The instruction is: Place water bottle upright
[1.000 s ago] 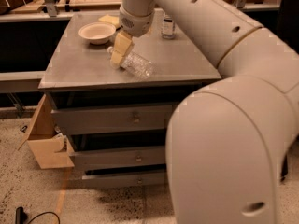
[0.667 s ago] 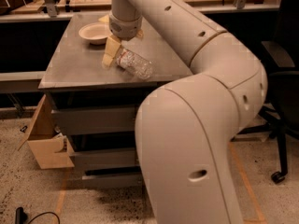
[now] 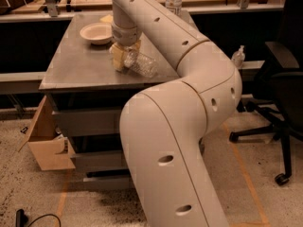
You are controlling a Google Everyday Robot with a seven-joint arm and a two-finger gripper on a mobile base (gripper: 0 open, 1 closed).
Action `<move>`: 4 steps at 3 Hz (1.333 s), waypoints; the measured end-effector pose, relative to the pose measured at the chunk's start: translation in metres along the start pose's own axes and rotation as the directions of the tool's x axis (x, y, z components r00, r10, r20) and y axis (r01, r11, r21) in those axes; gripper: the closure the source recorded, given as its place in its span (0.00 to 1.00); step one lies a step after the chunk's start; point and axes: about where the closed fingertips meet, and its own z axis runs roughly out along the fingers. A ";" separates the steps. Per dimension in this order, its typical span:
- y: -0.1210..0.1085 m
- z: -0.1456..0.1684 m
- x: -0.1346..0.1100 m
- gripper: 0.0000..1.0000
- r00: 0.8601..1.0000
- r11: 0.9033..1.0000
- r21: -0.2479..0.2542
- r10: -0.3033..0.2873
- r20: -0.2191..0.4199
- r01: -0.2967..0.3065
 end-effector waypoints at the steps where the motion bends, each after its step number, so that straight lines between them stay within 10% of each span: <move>1: -0.002 0.000 -0.002 0.71 1.000 1.000 0.003 -0.004 0.002 0.004; 2: -0.003 -0.030 -0.004 0.94 0.993 0.998 -0.007 -0.056 0.107 0.057; 4: 0.006 -0.113 0.006 1.00 0.851 0.976 -0.019 -0.180 0.494 0.218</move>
Offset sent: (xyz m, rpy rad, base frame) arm -0.0372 -0.0030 0.1396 0.2981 -0.2861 0.2639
